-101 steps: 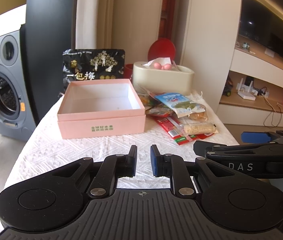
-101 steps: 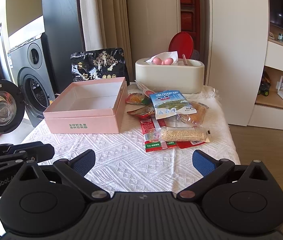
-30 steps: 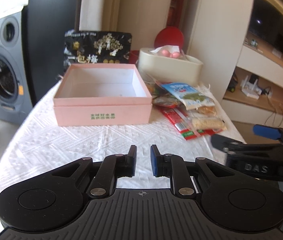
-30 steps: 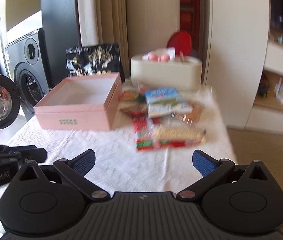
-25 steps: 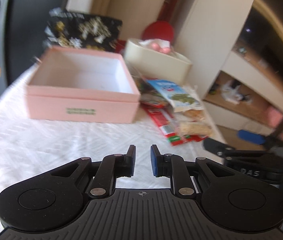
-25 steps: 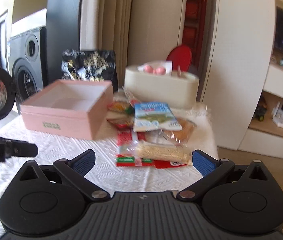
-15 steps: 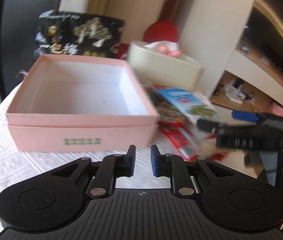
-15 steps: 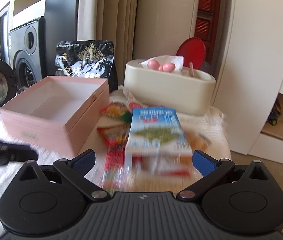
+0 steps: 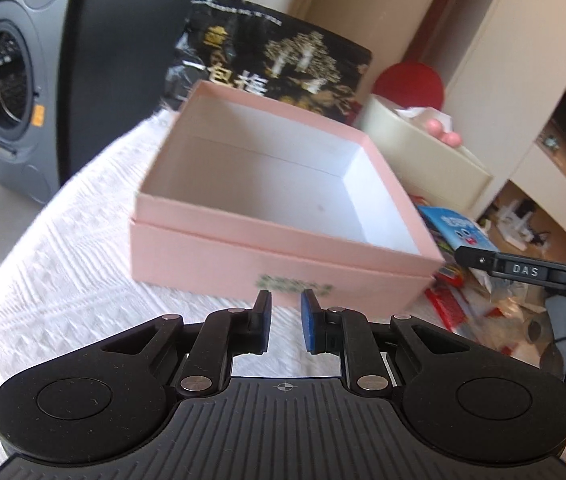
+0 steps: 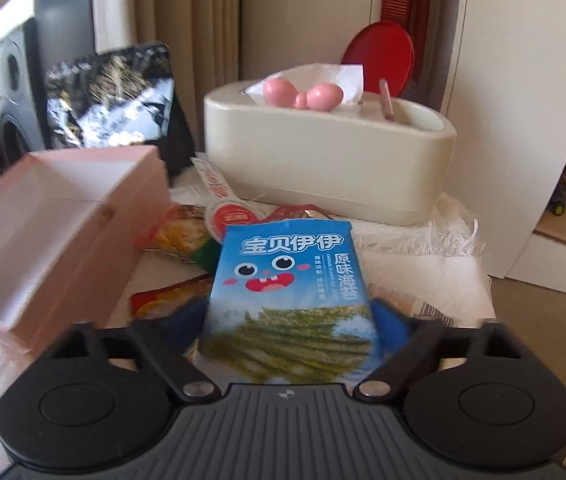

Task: Organize snacks

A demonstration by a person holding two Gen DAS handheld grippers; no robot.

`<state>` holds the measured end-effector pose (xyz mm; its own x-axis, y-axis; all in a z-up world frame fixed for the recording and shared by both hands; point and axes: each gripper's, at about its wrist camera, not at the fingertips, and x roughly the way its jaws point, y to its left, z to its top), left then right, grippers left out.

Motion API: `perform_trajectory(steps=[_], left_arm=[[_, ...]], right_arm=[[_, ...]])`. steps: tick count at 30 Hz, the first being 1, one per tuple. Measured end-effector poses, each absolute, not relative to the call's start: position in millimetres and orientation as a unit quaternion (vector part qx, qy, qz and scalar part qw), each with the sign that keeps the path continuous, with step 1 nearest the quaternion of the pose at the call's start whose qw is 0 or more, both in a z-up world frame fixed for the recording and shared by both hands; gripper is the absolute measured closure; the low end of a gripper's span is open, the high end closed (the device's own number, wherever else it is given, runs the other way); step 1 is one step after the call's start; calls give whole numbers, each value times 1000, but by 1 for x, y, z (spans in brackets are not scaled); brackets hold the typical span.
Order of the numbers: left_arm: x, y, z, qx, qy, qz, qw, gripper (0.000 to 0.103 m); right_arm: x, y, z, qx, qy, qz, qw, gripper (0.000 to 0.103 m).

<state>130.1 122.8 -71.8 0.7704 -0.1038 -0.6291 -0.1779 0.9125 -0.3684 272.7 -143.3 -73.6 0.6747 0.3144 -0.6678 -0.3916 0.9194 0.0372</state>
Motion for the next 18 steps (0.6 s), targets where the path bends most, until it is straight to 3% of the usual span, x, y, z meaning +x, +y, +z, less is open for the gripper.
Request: perform_trajectory(steps=[8,13,18], left_arm=[[129,91,-75,-243,369,-77,894,84],[126,84,-76,-263,379,-87,883,84],[120,90,-73,-255,373,-58,890,84]], right_arm=[[187,-154,-60,-21,375,266,888,18],[148,-147,-69,11,422,356,834,11],[137,-157,-51,-25,360,360,860,6]])
